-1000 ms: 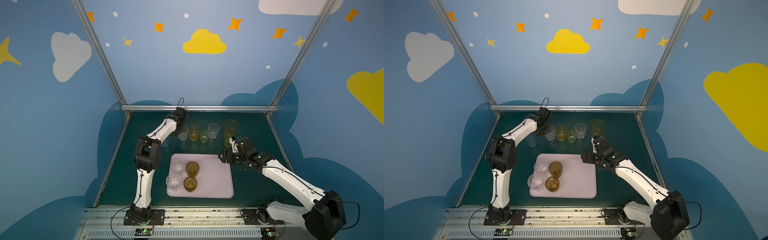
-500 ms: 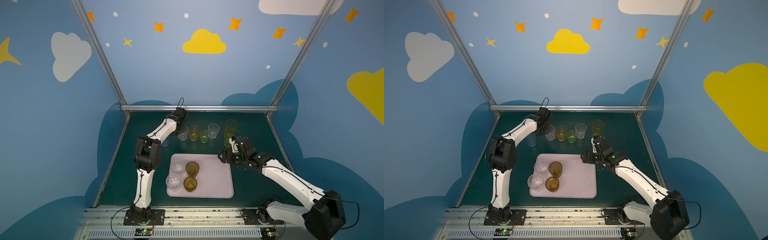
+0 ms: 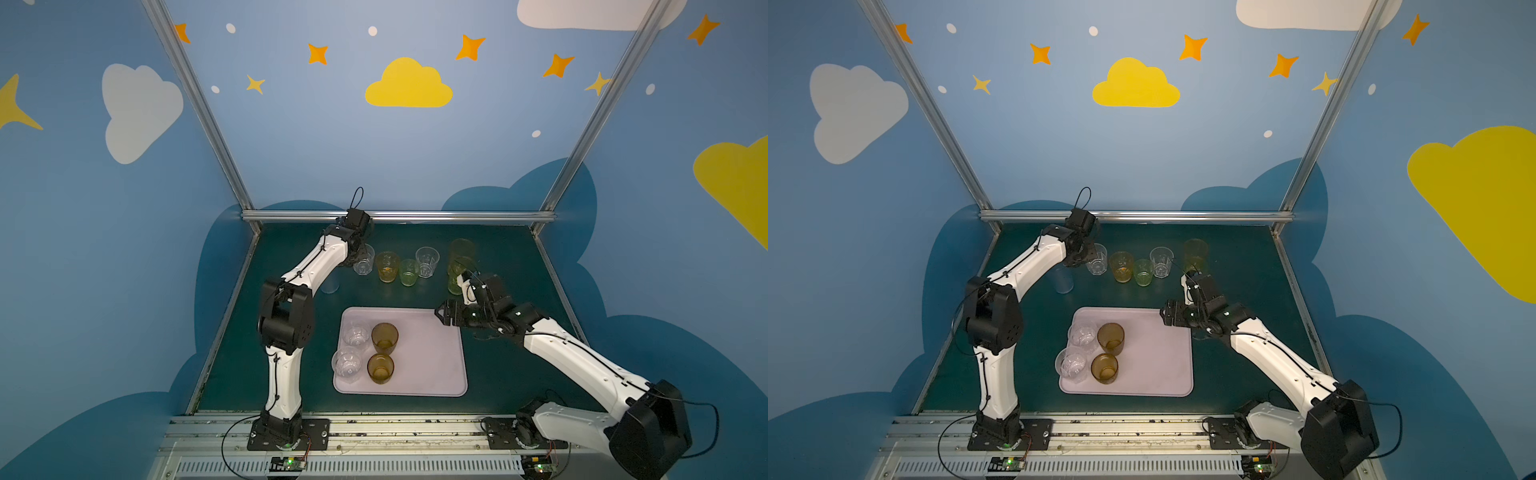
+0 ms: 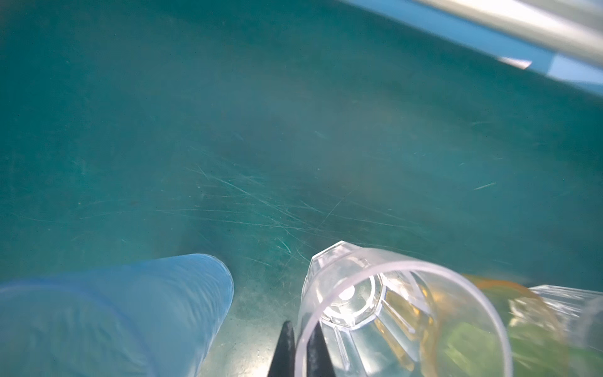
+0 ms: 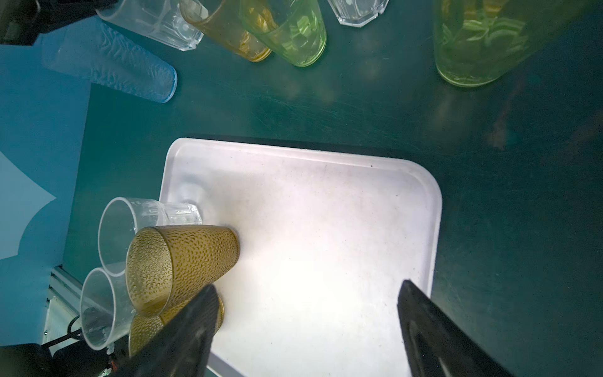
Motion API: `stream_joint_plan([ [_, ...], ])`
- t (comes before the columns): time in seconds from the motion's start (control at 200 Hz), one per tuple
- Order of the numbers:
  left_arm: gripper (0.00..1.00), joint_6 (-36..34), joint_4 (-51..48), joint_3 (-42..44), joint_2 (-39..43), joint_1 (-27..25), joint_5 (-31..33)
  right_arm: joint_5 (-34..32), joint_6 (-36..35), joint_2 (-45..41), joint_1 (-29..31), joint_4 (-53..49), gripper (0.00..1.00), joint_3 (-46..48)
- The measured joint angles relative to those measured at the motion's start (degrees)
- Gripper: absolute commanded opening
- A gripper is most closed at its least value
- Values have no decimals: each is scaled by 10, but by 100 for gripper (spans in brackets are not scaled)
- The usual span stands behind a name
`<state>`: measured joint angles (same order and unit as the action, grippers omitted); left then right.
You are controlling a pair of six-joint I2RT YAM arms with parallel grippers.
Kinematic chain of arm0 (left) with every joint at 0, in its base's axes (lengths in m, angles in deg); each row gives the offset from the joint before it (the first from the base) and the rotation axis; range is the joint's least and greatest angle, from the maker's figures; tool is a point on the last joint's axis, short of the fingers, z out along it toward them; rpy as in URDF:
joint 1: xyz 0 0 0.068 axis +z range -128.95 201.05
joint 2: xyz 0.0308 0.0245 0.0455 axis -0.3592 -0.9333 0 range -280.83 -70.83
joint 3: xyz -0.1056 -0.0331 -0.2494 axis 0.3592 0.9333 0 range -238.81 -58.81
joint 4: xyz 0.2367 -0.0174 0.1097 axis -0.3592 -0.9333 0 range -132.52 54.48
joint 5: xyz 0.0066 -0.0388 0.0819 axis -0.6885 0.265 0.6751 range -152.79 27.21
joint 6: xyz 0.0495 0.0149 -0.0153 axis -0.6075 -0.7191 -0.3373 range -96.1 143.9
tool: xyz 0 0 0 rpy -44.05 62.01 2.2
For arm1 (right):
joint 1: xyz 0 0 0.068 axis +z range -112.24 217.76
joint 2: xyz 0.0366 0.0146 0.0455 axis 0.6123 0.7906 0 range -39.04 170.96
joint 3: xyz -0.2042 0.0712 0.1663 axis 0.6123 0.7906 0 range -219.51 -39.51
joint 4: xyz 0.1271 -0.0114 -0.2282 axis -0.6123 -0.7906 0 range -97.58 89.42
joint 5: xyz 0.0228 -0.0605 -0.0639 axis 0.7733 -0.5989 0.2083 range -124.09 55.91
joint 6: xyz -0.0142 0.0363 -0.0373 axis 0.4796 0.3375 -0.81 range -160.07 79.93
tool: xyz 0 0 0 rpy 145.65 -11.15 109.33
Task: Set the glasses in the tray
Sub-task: 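Close left gripper on the clear glass rim and lift it toward the tray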
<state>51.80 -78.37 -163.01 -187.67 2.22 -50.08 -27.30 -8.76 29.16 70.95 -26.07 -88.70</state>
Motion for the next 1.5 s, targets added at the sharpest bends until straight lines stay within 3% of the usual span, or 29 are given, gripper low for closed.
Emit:
stream_joint_plan([
  [0.446, 4, 0, 4, 34, 72, -5, -12, 14, 2, -4, 0, 1, 86, -1],
  [0.931, 4, -9, 16, 105, 216, -47, -26, 19, 2, -38, -1, -1, 86, -1],
  [1.502, 4, -13, 41, 285, 428, -119, -43, 28, 18, -80, -2, -30, 86, -1],
])
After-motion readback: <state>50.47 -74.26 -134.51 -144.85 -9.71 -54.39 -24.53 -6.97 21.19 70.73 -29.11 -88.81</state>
